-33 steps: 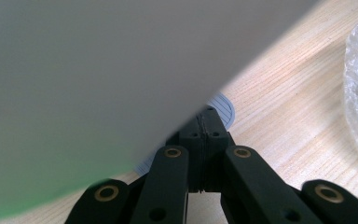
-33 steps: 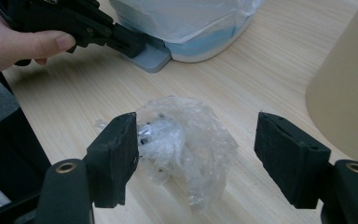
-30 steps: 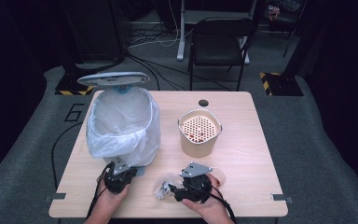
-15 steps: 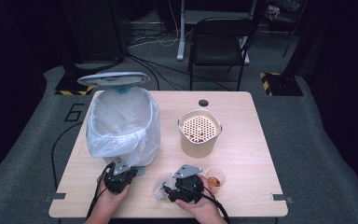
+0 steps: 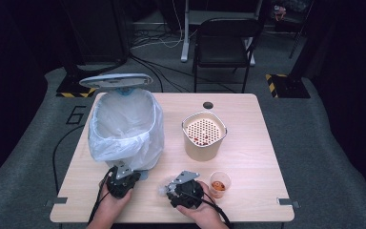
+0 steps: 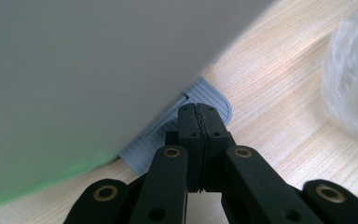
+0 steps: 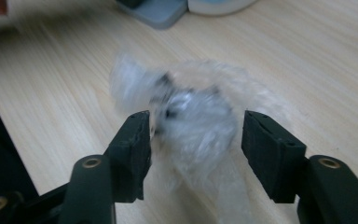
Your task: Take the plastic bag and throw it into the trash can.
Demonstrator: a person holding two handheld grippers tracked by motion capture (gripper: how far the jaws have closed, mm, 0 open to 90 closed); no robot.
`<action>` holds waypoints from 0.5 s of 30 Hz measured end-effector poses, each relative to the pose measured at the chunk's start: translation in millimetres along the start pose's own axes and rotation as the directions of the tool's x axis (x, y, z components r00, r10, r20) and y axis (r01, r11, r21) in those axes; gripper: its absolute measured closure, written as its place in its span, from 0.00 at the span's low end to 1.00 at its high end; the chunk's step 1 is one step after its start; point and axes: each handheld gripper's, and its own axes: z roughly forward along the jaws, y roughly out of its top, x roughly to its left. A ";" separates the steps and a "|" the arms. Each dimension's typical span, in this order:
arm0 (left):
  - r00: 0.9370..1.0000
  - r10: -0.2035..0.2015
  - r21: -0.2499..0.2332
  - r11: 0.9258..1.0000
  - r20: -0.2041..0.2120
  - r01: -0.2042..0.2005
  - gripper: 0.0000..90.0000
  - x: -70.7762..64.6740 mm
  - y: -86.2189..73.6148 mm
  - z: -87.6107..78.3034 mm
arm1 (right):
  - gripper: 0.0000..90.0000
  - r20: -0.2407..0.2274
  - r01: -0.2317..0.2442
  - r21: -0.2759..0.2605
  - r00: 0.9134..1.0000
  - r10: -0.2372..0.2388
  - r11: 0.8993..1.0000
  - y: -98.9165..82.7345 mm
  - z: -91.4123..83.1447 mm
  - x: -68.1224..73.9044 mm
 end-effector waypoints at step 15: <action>1.000 0.005 0.003 1.000 0.003 -0.005 0.99 0.0 0.2 -0.2 | 0.69 -0.044 0.010 0.023 0.999 -0.009 1.000 0.2 -1.2 -2.1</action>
